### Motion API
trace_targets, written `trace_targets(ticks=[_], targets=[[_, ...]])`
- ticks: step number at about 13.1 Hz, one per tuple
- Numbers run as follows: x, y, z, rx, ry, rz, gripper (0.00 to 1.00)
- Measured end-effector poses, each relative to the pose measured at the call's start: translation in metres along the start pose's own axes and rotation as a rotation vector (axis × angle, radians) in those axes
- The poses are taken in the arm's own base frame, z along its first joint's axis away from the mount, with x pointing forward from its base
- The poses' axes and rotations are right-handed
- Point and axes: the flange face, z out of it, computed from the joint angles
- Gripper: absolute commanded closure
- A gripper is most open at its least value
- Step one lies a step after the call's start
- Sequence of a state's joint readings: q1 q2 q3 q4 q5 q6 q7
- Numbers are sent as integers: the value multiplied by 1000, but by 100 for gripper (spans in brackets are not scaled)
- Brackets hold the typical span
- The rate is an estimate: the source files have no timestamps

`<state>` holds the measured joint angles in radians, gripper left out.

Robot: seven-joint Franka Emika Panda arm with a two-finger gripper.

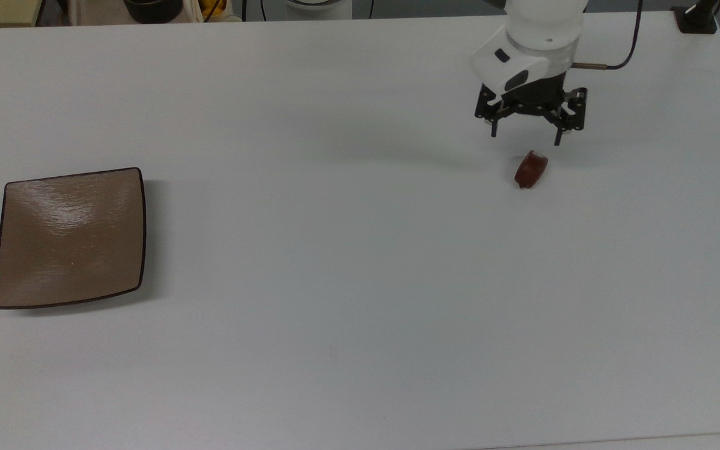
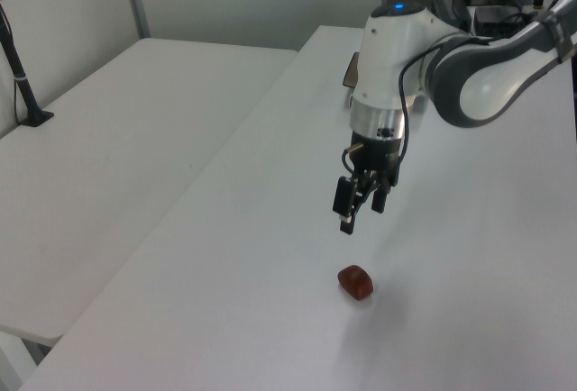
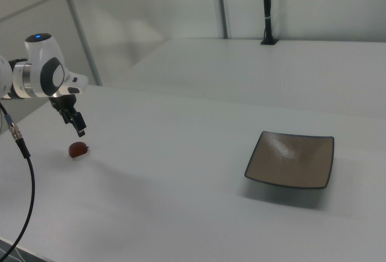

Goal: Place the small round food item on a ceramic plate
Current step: 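Lower the gripper onto the red food item and close on it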

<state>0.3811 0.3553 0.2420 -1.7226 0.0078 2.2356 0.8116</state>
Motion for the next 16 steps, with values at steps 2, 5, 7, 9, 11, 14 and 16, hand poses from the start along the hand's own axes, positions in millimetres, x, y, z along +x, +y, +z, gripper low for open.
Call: trace_targets(ticks=[2, 5, 7, 9, 11, 14, 16], targets=[[-3, -12, 20, 0, -18, -14, 0], [-4, -20, 46, -12, -43, -3, 0], [-5, -21, 65, -36, -42, -26, 0], [-6, -26, 78, -36, -33, -42, 0], [-13, -31, 88, -47, -39, -66, 19], [-19, -35, 100, -78, -24, -110, 89], [-18, -36, 100, -75, -22, -108, 97]])
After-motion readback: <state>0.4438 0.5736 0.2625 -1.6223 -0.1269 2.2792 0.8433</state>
